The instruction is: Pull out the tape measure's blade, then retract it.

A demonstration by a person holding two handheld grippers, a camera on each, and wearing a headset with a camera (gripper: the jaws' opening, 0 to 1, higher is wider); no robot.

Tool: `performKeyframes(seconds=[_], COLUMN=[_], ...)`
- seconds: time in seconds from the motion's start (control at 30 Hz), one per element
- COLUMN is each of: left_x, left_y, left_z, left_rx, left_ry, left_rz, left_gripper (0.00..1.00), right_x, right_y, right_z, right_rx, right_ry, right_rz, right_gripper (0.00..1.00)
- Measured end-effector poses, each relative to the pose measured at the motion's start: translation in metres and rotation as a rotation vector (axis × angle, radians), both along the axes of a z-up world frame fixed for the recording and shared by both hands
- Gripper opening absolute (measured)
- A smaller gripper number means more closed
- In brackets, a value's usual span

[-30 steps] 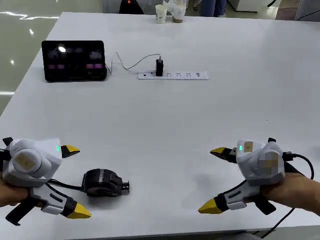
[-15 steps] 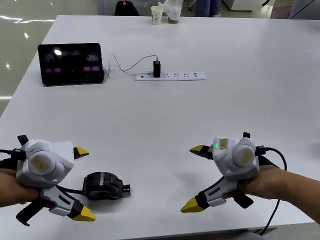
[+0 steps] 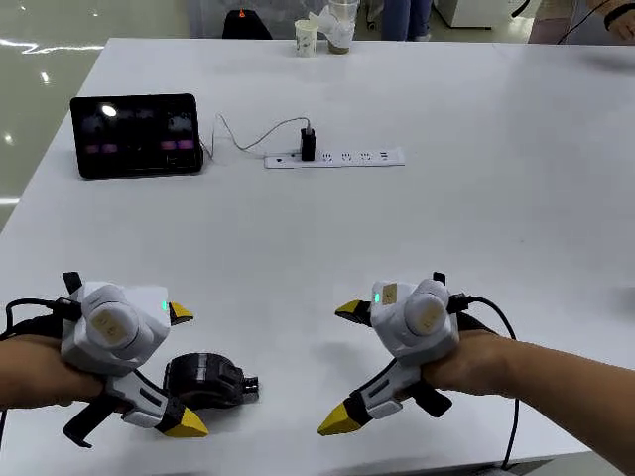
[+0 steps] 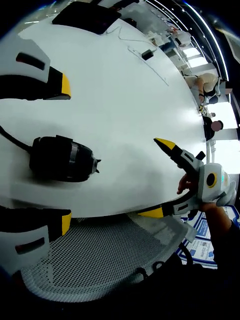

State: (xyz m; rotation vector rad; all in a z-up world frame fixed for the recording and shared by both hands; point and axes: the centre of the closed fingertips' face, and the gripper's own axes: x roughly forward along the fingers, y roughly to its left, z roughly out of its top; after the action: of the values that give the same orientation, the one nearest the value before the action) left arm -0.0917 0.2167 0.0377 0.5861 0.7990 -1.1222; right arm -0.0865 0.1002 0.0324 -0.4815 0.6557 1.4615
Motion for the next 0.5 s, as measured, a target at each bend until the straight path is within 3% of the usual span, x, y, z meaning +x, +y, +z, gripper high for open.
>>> performKeyframes(seconds=[0.3,0.5], left_x=[-0.003,-0.005], left_y=[-0.002,-0.004], left_z=[-0.005,-0.008], left_rx=[0.025,0.038], left_ry=[0.004,0.023], left_rz=[-0.036,-0.058], left_gripper=[0.72,0.59], right_x=[-0.005,-0.007], right_y=[0.022,0.031], right_z=[-0.006,-0.012], right_rx=[-0.005,-0.028], right_ry=[0.007,-0.009], right_rz=[0.049,0.080], right_gripper=[0.89,0.82])
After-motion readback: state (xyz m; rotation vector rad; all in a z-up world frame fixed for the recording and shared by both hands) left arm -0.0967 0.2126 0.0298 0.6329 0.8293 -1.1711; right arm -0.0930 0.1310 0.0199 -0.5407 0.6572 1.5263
